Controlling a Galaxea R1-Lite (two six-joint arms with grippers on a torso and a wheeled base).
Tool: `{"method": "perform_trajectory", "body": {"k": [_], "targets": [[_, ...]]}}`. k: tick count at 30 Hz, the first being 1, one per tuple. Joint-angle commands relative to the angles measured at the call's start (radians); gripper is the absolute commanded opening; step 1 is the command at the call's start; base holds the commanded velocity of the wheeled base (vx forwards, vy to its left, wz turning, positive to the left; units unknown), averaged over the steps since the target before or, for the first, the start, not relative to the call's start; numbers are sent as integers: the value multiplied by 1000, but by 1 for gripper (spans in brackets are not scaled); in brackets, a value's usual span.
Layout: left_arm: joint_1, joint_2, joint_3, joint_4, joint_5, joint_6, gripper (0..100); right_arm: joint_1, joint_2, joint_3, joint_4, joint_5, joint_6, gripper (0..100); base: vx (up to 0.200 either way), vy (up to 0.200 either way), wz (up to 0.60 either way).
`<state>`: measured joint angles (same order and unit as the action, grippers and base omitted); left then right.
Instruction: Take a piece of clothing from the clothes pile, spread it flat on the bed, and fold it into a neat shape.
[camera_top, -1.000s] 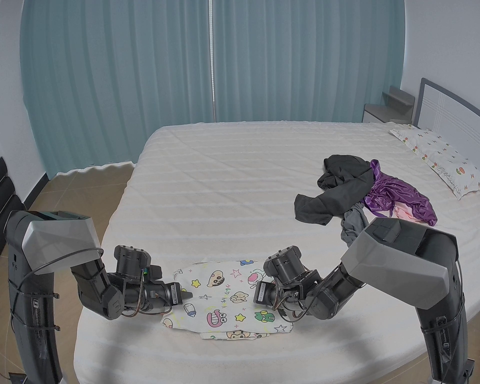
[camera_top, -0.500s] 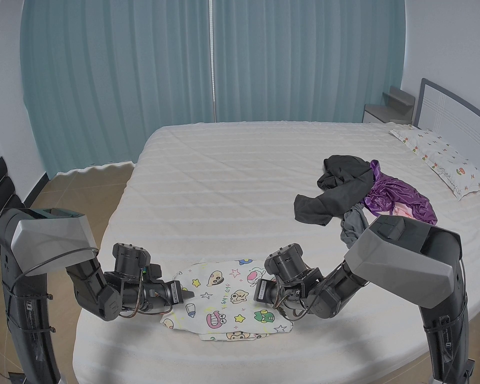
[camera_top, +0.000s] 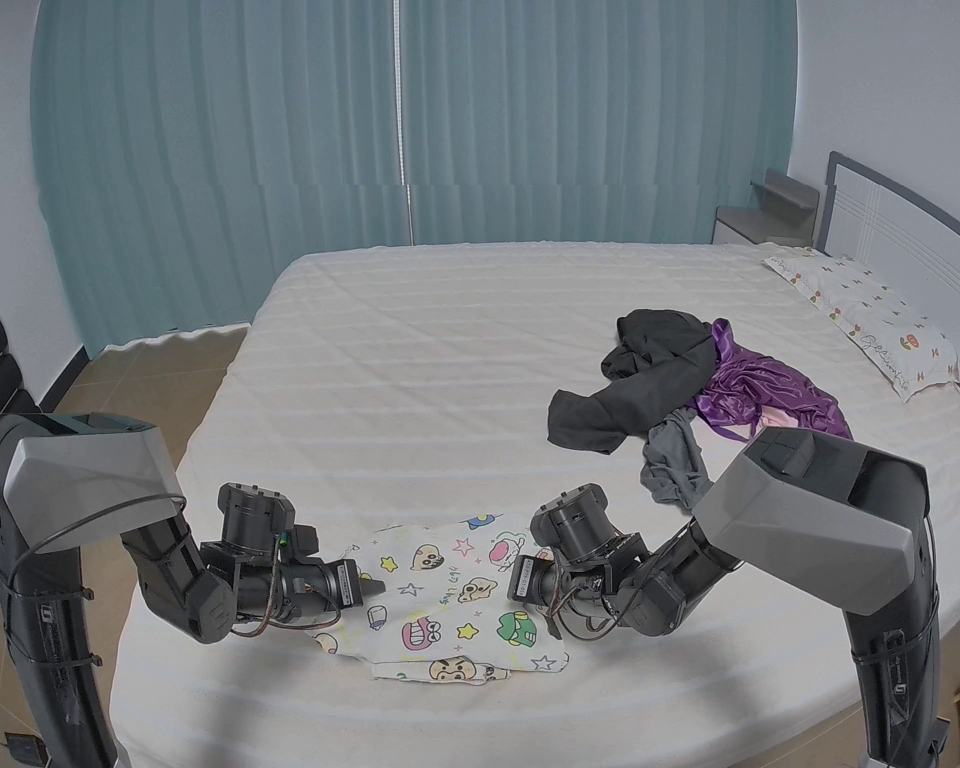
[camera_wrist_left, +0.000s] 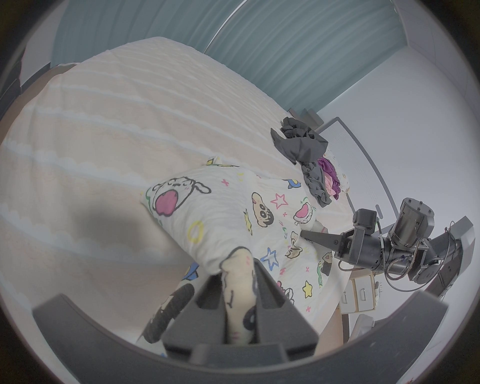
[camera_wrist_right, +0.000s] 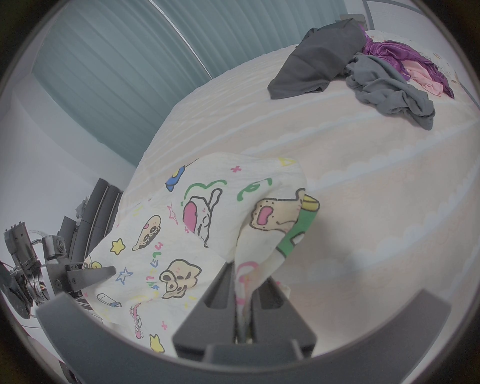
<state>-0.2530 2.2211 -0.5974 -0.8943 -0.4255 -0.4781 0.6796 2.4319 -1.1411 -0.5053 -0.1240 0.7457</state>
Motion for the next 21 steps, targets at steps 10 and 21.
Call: {"method": "perform_trajectory", "body": {"k": [10, 21], "targets": [[6, -40, 28, 5, 1, -1, 0, 5, -19, 1, -10, -6, 17, 0, 0, -200, 0], [23, -38, 42, 1, 2, 3, 0, 6, -13, -2, -13, -8, 15, 0, 0, -200, 0]]}}
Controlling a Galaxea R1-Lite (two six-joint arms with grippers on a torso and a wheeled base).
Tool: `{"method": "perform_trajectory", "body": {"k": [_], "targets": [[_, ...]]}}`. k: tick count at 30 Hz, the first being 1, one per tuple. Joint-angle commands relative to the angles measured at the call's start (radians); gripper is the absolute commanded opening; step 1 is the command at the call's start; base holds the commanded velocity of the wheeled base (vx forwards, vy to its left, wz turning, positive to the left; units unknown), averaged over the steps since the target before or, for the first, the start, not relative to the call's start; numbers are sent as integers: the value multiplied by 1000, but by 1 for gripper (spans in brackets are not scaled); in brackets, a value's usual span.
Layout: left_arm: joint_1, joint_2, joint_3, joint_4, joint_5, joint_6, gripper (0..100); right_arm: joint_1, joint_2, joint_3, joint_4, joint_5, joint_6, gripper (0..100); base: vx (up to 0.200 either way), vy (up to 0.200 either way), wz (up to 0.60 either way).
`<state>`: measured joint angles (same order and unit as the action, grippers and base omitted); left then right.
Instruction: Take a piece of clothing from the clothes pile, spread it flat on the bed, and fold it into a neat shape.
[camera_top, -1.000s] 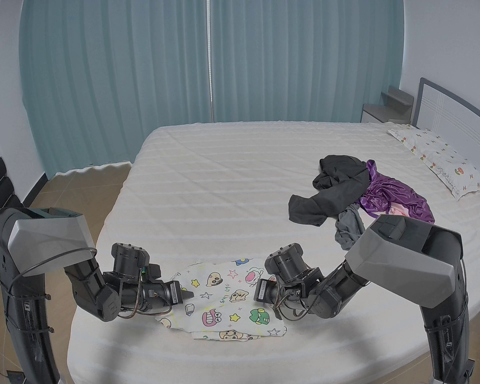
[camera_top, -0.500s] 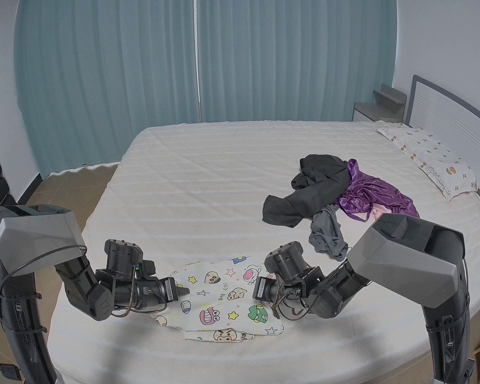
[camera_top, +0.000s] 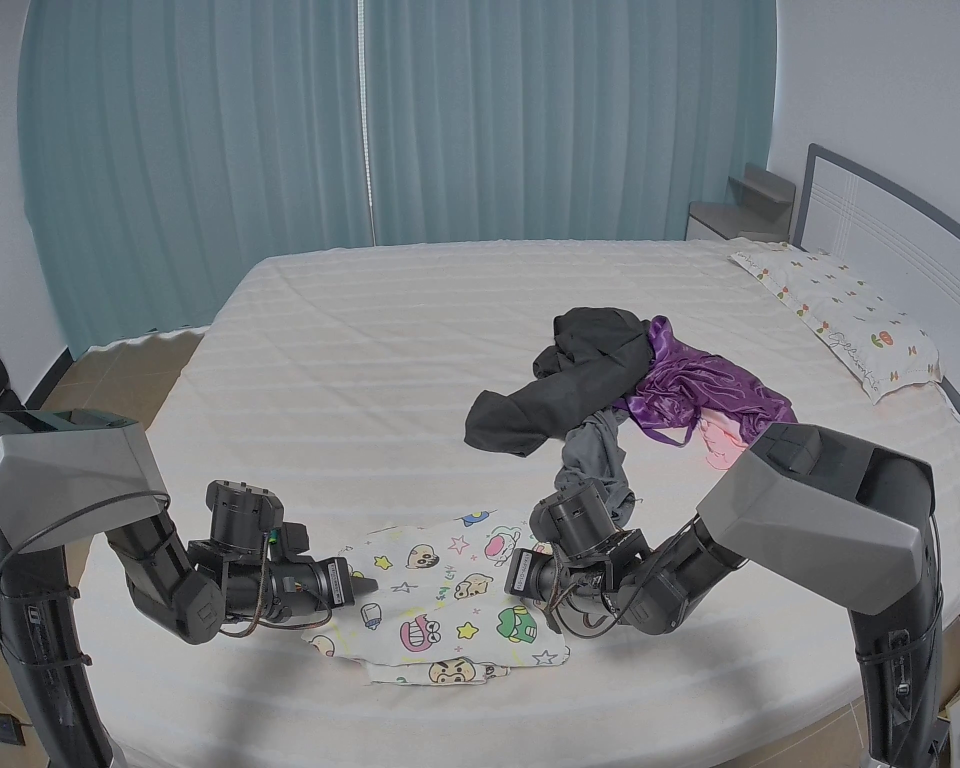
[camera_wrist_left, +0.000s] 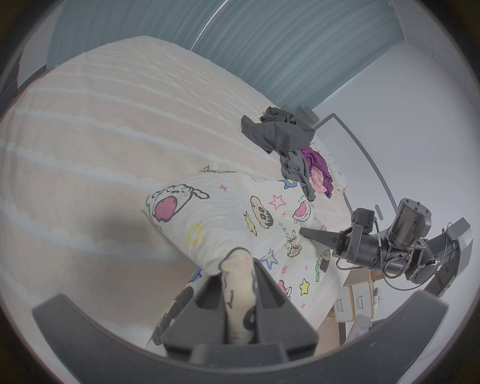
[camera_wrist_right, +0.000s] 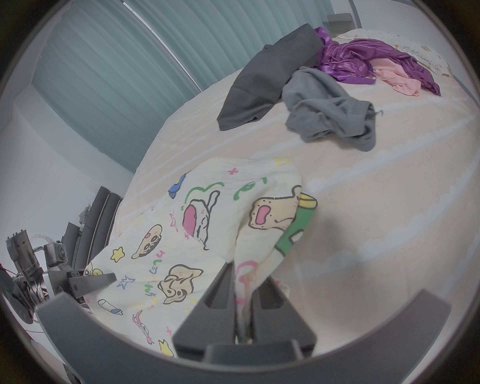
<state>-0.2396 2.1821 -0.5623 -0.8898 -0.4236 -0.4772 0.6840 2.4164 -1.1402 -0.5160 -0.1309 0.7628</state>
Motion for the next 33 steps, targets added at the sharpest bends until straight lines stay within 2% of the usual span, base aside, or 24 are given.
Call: {"method": "perform_trajectory", "body": {"k": [1, 13, 23, 24, 33], "targets": [[16, 1, 9, -3, 0, 2, 0, 3, 3, -3, -3, -1, 0, 0, 0, -200, 0], [109, 2, 44, -8, 0, 5, 0, 29, 24, -1, -70, -1, 1, 0, 0, -200, 0], [140, 38, 38, -35, 2, 9, 0, 32, 38, -3, -115, -1, 0, 0, 0, 0, 0], [155, 39, 38, -46, 13, 9, 100, 34, 46, 0, -141, -3, -2, 0, 0, 0, 0], [184, 39, 45, -49, 20, 42, 100, 42, 52, 0, -144, -3, -2, 0, 0, 0, 0]]}}
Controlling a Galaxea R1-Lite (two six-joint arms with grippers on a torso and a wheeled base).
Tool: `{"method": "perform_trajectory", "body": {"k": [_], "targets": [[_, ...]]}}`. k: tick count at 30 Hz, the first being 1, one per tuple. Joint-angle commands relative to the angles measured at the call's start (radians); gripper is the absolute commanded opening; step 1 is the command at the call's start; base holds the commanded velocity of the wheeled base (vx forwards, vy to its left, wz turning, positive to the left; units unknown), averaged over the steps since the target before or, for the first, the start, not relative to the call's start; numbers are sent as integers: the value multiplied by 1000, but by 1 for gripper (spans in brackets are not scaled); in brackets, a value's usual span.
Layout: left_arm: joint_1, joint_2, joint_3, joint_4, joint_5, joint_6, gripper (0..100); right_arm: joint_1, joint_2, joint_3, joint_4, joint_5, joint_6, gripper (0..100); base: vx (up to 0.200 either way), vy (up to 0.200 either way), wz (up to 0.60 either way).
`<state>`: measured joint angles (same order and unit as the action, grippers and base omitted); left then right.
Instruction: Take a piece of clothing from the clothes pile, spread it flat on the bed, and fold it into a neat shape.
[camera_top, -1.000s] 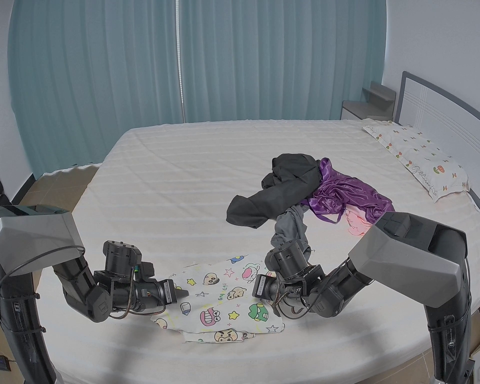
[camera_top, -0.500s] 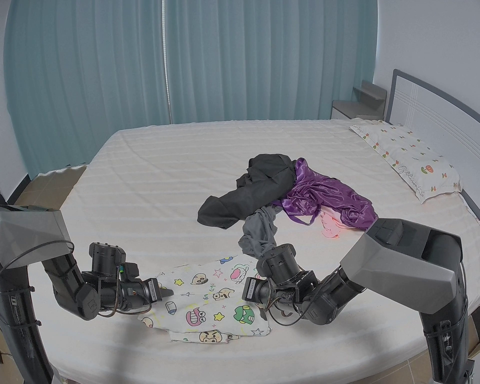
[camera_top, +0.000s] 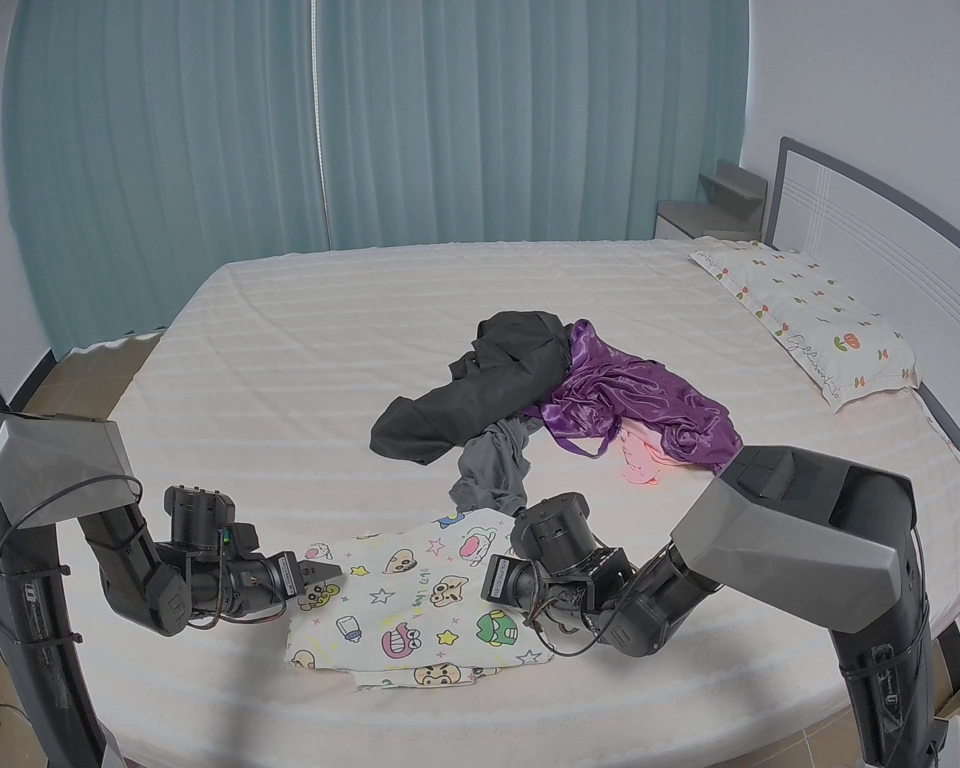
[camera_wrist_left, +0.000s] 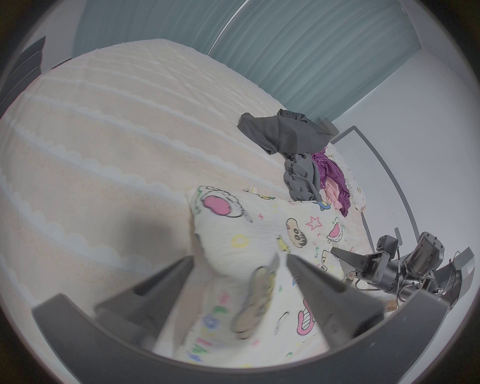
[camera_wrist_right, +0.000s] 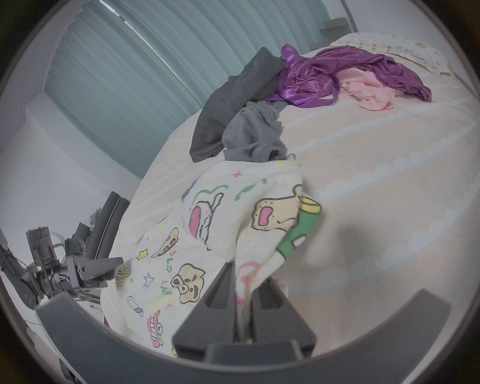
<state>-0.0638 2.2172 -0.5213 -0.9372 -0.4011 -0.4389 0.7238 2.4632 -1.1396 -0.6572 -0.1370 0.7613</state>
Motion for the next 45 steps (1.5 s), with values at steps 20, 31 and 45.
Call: {"method": "perform_trajectory", "body": {"k": [20, 31, 45], "targets": [[48, 21, -8, -14, -15, 3, 100, -60, -150, 196, 71, 135, -83, 100, 0, 0, 0], [48, 27, -8, -15, -15, 3, 100, -14, -115, 221, 74, 135, -221, 0, 0, 0, 0], [47, 29, -8, -15, -15, 6, 100, -52, -204, 279, 185, 128, -298, 0, 0, 0, 0]]}}
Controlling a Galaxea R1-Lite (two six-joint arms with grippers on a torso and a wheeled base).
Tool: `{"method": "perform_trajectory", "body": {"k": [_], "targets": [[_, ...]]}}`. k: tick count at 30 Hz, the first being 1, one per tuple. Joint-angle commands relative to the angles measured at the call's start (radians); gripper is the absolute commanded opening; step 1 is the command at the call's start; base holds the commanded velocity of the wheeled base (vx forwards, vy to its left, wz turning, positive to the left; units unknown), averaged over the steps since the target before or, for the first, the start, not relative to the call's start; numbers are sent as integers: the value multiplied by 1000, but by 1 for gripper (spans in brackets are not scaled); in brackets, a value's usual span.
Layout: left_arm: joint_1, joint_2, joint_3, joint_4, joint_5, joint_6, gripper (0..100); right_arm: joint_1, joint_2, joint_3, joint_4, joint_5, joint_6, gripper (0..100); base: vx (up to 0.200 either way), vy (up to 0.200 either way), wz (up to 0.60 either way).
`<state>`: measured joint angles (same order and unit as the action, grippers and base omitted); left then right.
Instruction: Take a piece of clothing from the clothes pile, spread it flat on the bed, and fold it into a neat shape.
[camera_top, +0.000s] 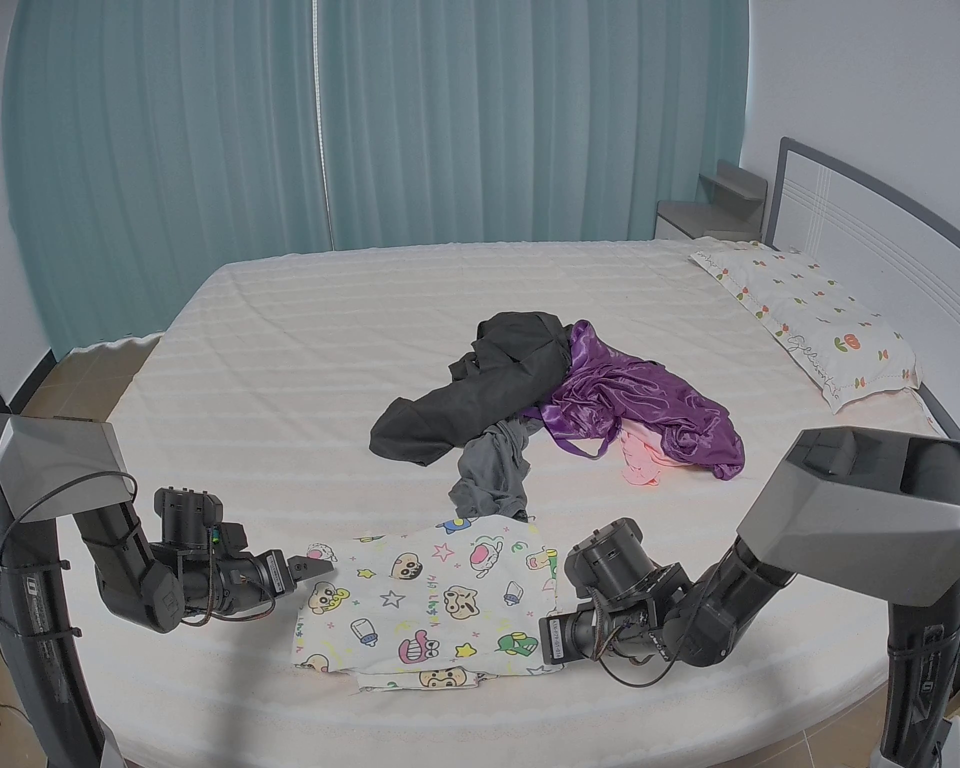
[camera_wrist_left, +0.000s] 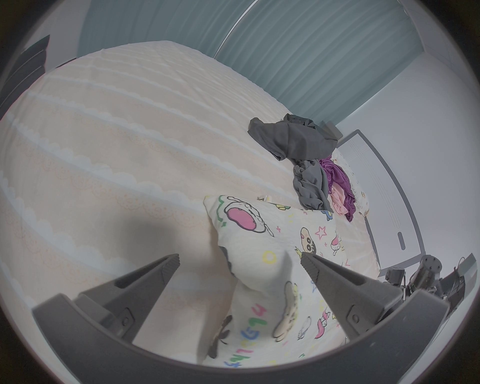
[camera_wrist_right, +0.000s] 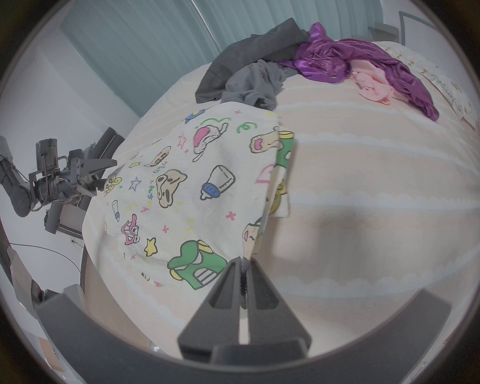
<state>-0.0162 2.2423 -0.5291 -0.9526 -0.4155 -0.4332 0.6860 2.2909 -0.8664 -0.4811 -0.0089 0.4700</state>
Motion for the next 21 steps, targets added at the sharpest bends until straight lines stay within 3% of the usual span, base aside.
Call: {"method": "perform_trajectory", "body": {"k": [1, 7, 8, 12, 18, 19, 21], "targets": [[-1, 3, 0, 0, 0, 1, 100, -14, -25, 6, 6, 0, -8, 0, 0, 0, 0], [-1, 3, 0, 0, 0, 1, 100, -3, -11, -8, 1, 3, 1, 0, 0, 0, 0], [-1, 2, 0, 0, 0, 2, 100, 0, -13, -8, -1, 3, -1, 100, 0, 0, 0], [1, -7, 0, -6, 0, -4, 100, -2, -42, 15, -30, -6, 2, 100, 0, 0, 0], [22, -81, 20, -31, 0, -16, 100, -65, -206, 84, -56, -19, 24, 100, 0, 0, 0], [24, -161, 80, -37, 1, -35, 100, -103, -361, 142, -56, -25, 41, 100, 0, 0, 0], [32, -250, 127, -48, 7, -38, 100, -114, -476, 191, -56, -52, 50, 100, 0, 0, 0]]}}
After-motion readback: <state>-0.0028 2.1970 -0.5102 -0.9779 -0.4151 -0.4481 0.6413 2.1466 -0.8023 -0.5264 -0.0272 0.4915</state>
